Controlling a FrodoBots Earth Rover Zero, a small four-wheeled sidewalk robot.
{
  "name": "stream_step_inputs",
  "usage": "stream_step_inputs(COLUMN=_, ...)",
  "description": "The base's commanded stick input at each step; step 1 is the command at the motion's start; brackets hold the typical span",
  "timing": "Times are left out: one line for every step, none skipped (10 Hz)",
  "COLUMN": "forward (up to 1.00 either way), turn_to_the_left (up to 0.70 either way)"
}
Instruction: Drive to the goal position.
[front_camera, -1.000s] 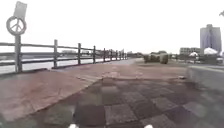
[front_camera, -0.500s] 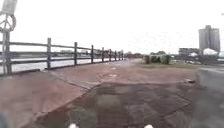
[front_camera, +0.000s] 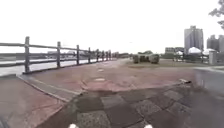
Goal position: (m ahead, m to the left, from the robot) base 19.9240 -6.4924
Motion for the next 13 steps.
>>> stream_step_inputs(forward=0.97, turn_to_the_left=0.00)
stream_step_inputs(forward=0.97, turn_to_the_left=0.00)
stream_step_inputs(forward=0.97, turn_to_the_left=0.00)
stream_step_inputs(forward=0.97, turn_to_the_left=0.00)
stream_step_inputs(forward=0.97, turn_to_the_left=0.00)
stream_step_inputs(forward=0.97, turn_to_the_left=-0.11)
stream_step_inputs(forward=0.97, turn_to_the_left=-0.37)
stream_step_inputs(forward=0.97, turn_to_the_left=-0.39)
stream_step_inputs(forward=0.97, turn_to_the_left=-0.39)
stream_step_inputs(forward=0.97, turn_to_the_left=-0.39)
stream_step_inputs(forward=0.97, turn_to_the_left=-0.39)
stream_step_inputs(forward=0.97, turn_to_the_left=-0.24)
stream_step_inputs(forward=0.97, turn_to_the_left=-0.06)
